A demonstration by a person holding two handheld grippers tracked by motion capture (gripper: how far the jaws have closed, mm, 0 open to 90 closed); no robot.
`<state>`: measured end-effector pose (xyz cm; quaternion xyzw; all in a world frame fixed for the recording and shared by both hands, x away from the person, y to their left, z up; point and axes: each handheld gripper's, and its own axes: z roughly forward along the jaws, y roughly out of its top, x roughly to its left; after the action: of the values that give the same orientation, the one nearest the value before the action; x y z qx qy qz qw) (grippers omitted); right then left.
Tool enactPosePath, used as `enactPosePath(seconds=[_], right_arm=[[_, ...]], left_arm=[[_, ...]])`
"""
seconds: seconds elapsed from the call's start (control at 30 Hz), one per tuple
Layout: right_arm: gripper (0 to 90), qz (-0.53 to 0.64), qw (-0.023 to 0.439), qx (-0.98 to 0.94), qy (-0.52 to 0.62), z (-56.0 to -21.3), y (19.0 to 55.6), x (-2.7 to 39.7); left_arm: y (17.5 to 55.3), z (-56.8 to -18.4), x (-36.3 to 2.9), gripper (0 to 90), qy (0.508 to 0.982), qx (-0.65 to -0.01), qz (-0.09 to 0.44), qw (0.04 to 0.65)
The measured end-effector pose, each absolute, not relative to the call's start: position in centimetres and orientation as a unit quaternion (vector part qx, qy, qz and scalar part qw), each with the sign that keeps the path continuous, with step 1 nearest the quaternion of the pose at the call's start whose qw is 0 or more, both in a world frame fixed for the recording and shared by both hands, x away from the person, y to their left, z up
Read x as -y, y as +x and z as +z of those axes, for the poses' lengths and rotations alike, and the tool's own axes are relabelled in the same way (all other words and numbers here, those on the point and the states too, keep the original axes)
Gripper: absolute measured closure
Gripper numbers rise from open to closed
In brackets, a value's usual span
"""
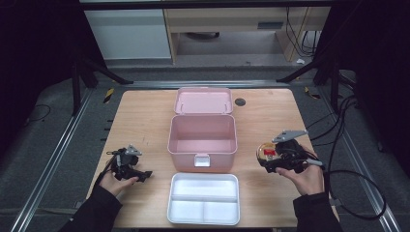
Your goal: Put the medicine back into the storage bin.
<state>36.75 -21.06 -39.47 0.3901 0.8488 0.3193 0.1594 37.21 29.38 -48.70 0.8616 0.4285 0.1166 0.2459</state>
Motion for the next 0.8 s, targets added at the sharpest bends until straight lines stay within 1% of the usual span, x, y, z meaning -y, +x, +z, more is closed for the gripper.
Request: enactPosePath(seconds=[0.37, 0.8], right_arm=[[20.7, 0.354, 0.182, -0.845, 0.358, -34.9, 38.7, 18.3], [20.7, 0.376, 0.177, -0.852, 0.319, -32.4, 41.4, 13.4]], left_arm=[[37.2, -48.9, -29.3, 20.9, 0.864, -0.427, 0.116, 0.241], [37.3, -49.0, -29.1, 20.6, 0.867, -0.424, 0.114, 0.237]])
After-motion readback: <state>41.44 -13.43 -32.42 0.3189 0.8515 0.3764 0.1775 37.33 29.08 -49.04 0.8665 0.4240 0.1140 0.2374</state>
